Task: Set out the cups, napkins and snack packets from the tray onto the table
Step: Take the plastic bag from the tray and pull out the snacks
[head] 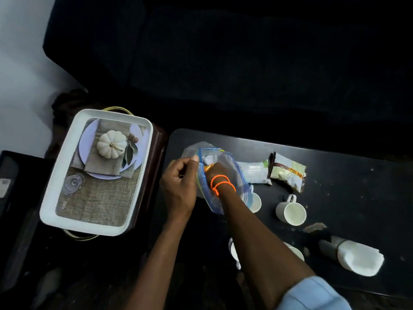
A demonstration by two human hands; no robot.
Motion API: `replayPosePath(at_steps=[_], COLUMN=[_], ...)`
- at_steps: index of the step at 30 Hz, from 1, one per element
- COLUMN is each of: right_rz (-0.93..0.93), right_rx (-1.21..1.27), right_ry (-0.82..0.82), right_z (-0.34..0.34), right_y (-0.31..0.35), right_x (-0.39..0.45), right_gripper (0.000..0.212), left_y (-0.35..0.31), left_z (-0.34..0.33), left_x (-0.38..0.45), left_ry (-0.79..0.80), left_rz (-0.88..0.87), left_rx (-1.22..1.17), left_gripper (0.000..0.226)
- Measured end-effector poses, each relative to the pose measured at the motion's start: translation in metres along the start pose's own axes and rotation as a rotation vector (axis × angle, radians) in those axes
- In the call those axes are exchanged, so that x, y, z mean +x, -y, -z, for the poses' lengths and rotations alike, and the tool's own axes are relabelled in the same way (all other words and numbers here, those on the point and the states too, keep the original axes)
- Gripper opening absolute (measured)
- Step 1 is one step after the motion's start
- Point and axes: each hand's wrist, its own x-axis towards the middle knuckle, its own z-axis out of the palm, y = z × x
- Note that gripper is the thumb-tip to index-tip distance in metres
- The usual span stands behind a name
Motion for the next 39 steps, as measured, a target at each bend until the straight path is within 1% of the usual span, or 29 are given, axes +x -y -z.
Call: replayPosePath(at_steps=[1, 3, 4, 6, 8, 9, 11, 13, 14, 15, 17, 20, 21, 22, 24, 25, 26, 27, 28, 30, 31, 32, 33, 34, 35, 36, 37, 38, 39], right_rz=[-0.008, 0.022, 0.058, 0.170, 0.276, 0.341, 0.447, 0.499, 0.495, 0.453, 0.293, 0.037, -0.044, -0.124, -0.243, -0.264, -0.266, -0.261, -0.228, -0.053, 0.051, 0.143, 0.211, 0.257, 0.287, 0.315, 0.349, 0.382, 0.405], right_rx=[0.026, 0.028, 0.037, 0.033, 0.041, 0.094, 0.242, 0.413, 0.528, 0.657, 0.858, 0.941, 0.924, 0.855, 0.526, 0.337, 0.179, 0.085, 0.061, 0.116, 0.171, 0.262, 0.382, 0.507, 0.617, 0.713, 0.796, 0.847, 0.866], right_ry=[-0.043, -0.102, -0.128, -0.178, -0.233, -0.245, -0.229, -0.208, -0.202, -0.186, -0.159, -0.173, -0.183, -0.211, -0.281, -0.309, -0.341, -0.392, -0.473, -0.629, -0.611, -0.504, -0.313, -0.082, 0.128, 0.290, 0.414, 0.489, 0.525], right_z=[-0.003, -0.003, 0.001, 0.013, 0.036, 0.052, 0.090, 0.128, 0.145, 0.157, 0.171, 0.162, 0.153, 0.143, 0.127, 0.122, 0.121, 0.122, 0.125, 0.130, 0.133, 0.135, 0.136, 0.135, 0.133, 0.130, 0.125, 0.120, 0.116], right_y=[-0.002, -0.003, -0.001, 0.006, 0.014, 0.017, 0.016, 0.005, -0.005, -0.017, -0.040, -0.066, -0.074, -0.084, -0.101, -0.106, -0.108, -0.106, -0.103, -0.095, -0.090, -0.085, -0.079, -0.074, -0.069, -0.065, -0.061, -0.058, -0.056], right_x=[0.002, 0.001, -0.003, -0.015, -0.038, -0.052, -0.083, -0.107, -0.114, -0.115, -0.104, -0.060, -0.041, -0.025, 0.002, 0.007, 0.007, 0.004, -0.001, -0.014, -0.022, -0.031, -0.040, -0.048, -0.052, -0.054, -0.055, -0.056, -0.057], right_gripper=[0.036, 0.042, 0.042, 0.036, 0.020, 0.012, 0.019, 0.024, 0.026, 0.026, 0.024, 0.016, 0.014, 0.016, 0.028, 0.033, 0.041, 0.051, 0.063, 0.076, 0.078, 0.083, 0.090, 0.098, 0.102, 0.104, 0.102, 0.097, 0.087], left_y=[0.002, 0.004, 0.004, 0.004, 0.002, 0.001, -0.002, -0.006, -0.007, -0.008, -0.009, -0.006, -0.005, -0.004, -0.003, -0.003, -0.004, -0.004, -0.005, -0.010, -0.012, -0.017, -0.021, -0.027, -0.033, -0.038, -0.043, -0.046, -0.048], left_z=[0.001, 0.003, 0.004, 0.005, 0.008, 0.009, 0.011, 0.014, 0.016, 0.017, 0.019, 0.019, 0.018, 0.017, 0.016, 0.016, 0.016, 0.016, 0.015, 0.011, 0.008, 0.004, -0.001, -0.006, -0.013, -0.019, -0.026, -0.032, -0.038], left_x=[0.000, 0.001, 0.002, 0.007, 0.012, 0.015, 0.021, 0.028, 0.031, 0.033, 0.035, 0.037, 0.036, 0.035, 0.033, 0.033, 0.033, 0.034, 0.035, 0.034, 0.034, 0.033, 0.032, 0.029, 0.025, 0.019, 0.013, 0.007, -0.001], left_ry=[0.008, 0.013, 0.004, -0.035, -0.091, -0.115, -0.159, -0.199, -0.211, -0.217, -0.208, -0.215, -0.209, -0.200, -0.180, -0.171, -0.158, -0.148, -0.144, -0.164, -0.181, -0.180, -0.153, -0.096, -0.022, 0.052, 0.130, 0.218, 0.316], left_rz=[-0.002, -0.007, -0.002, 0.011, 0.017, 0.023, 0.030, 0.046, 0.059, 0.068, 0.055, 0.032, 0.025, 0.019, 0.003, -0.008, -0.017, -0.016, -0.003, 0.057, 0.097, 0.144, 0.199, 0.263, 0.335, 0.401, 0.442, 0.457, 0.440], left_rx=[0.006, 0.013, 0.008, -0.016, -0.040, -0.049, -0.054, -0.056, -0.061, -0.065, -0.067, -0.070, -0.072, -0.078, -0.082, -0.079, -0.079, -0.094, -0.120, -0.193, -0.240, -0.302, -0.347, -0.361, -0.355, -0.347, -0.335, -0.311, -0.266], left_gripper=[0.020, 0.020, 0.020, 0.023, 0.029, 0.029, 0.028, 0.029, 0.032, 0.034, 0.034, 0.033, 0.033, 0.033, 0.034, 0.035, 0.036, 0.036, 0.035, 0.034, 0.033, 0.032, 0.029, 0.026, 0.031, 0.037, 0.038, 0.034, 0.029])
